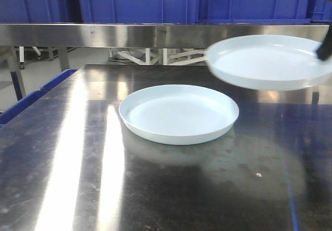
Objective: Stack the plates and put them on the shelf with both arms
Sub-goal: 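Carry the plate with the right gripper and lower it onto the first plate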
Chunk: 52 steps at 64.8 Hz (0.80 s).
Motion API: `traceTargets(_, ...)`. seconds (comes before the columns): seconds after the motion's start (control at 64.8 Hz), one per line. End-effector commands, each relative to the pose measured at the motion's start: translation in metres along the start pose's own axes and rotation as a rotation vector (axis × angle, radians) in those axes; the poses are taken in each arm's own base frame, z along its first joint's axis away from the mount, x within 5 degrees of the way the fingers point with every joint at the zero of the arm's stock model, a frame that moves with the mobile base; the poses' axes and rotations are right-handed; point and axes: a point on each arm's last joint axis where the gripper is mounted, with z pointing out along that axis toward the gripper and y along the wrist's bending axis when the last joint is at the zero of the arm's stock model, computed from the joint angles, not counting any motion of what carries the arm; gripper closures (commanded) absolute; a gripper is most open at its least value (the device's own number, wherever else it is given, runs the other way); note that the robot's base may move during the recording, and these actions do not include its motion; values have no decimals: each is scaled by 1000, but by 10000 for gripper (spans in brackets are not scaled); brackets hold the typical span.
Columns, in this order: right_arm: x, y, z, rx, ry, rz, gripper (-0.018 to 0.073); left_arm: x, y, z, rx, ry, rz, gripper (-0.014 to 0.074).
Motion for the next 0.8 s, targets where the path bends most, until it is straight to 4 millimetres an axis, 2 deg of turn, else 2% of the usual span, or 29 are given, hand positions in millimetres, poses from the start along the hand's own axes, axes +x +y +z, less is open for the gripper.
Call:
traceTargets(0.0,-8,38,-13,-74,-112,-72,508,-17,1,0,-9,-107,-16,514)
traceTargets(0.124,-3,70,7,-111,-126,-144,508,-17,1,0,-9,-107,-16,514)
traceTargets(0.263,1,87,38,-140,-104,-150,508,-17,1,0,-9,-107,-16,514)
traceTargets(0.402,5,88,63,-132,-65,-145,508,-17,1,0,-9,-107,-16,514)
traceTargets(0.525,6,86,71,-125,-50,-139,496,-17,1,0,-9,-107,-16,514)
traceTargets(0.602,5,86,71,-123,-63,-138,449,-17,1,0,-9,-107,-16,514)
traceTargets(0.788,6,86,71,-123,-57,-140,221,-17,1,0,-9,-107,-16,514)
